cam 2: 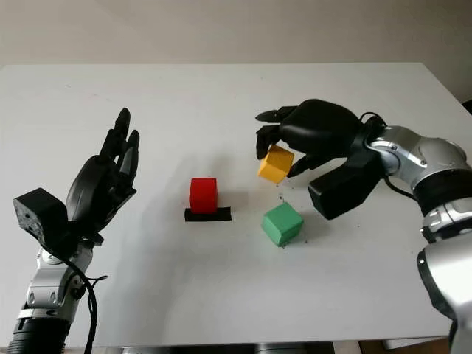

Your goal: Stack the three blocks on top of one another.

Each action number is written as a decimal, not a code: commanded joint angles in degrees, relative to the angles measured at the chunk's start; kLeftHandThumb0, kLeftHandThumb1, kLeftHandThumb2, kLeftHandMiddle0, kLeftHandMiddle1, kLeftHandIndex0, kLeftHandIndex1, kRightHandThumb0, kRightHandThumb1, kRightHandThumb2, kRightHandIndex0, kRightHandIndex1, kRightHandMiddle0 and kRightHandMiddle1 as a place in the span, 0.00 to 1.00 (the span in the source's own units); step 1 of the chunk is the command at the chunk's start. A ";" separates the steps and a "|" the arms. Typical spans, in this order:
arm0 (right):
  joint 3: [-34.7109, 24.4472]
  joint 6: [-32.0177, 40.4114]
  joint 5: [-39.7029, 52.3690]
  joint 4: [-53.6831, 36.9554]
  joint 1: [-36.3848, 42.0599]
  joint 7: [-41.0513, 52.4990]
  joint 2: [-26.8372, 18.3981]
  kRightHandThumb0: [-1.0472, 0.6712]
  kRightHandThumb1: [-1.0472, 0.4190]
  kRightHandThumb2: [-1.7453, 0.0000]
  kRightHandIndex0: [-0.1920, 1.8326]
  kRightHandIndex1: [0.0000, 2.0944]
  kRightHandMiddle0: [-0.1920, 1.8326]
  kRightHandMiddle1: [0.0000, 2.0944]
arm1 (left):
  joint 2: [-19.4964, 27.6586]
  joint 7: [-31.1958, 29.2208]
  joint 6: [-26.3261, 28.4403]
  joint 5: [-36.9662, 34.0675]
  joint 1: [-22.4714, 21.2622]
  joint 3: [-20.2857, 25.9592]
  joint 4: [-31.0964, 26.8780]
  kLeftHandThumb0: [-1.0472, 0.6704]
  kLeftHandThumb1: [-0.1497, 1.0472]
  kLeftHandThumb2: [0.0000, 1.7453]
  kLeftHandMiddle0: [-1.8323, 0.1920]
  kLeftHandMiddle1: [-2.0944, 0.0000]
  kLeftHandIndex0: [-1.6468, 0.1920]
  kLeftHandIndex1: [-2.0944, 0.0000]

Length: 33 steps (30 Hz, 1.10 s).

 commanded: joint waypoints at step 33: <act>3.24 -5.52 -0.48 -1.59 -13.93 8.63 15.27 0.40 0.07 0.96 0.23 0.02 0.35 0.56 | -1.13 2.46 0.87 -1.35 -0.64 0.60 -0.65 0.14 1.00 0.37 1.00 0.98 1.00 1.00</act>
